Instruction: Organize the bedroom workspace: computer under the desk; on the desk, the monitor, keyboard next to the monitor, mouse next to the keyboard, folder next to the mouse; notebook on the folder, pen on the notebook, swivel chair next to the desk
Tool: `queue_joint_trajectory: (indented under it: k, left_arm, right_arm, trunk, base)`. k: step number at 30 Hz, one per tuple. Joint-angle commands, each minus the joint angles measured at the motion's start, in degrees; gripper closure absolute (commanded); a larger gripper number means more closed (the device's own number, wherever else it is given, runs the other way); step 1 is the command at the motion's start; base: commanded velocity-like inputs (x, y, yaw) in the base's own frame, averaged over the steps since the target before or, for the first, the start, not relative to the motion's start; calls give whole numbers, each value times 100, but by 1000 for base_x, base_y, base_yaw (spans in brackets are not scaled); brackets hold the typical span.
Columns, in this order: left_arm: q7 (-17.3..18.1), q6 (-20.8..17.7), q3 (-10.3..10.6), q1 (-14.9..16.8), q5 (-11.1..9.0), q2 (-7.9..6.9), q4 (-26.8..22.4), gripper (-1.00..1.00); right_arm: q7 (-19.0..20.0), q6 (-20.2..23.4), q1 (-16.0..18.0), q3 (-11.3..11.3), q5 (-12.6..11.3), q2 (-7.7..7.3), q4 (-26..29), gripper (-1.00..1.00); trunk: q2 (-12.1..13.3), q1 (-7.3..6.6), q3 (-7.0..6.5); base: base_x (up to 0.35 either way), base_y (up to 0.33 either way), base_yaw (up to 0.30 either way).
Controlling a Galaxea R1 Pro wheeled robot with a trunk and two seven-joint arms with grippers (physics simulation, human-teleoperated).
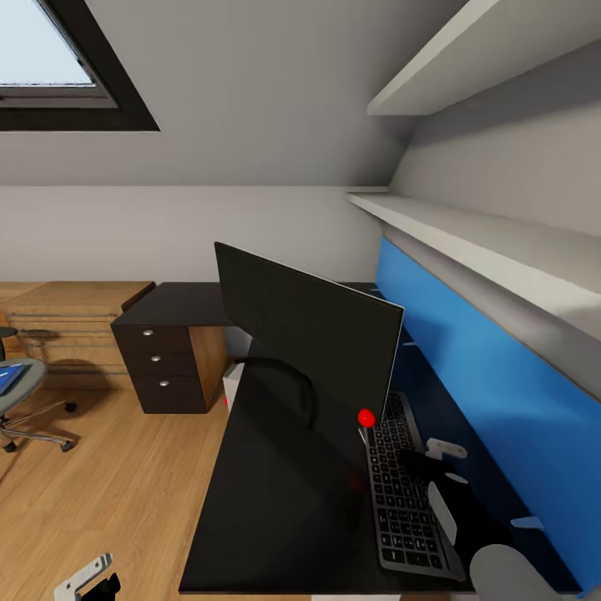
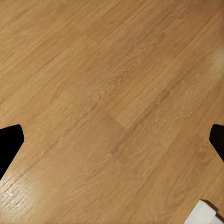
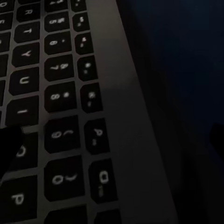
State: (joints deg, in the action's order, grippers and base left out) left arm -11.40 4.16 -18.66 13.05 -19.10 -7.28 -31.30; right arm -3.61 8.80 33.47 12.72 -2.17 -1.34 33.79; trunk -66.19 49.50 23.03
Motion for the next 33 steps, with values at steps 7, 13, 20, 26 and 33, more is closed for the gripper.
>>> queue_joint_trajectory:
  k: [7,13,20,26,33]
  left_arm:
    - [-12,23,15,5,-59,5,1,-100]
    - [-14,23,18,2,-59,7,1,-100]
    - [-11,23,20,4,-59,1,1,-100]
    - [-4,23,20,3,-46,-3,10,-100]
    - [-2,23,20,3,-42,-2,18,-100]
  right_arm:
    - [-3,28,2,-4,-28,2,37,-100]
    - [0,27,2,2,-29,-1,37,-100]
    - [-7,142,2,3,-26,2,23,-100]
    - [-8,164,2,3,-21,2,23,-100]
    - [-8,166,2,-6,-21,2,23,-100]
  trunk:
    - [-286,154,133]
    - [-527,286,240]
    - [-527,286,240]
    - [-527,286,240]
    - [-527,286,240]
  base:
    - [0,0,0]
    - [0,0,0]
    - [0,0,0]
    - [0,0,0]
    - [-140,0,0]
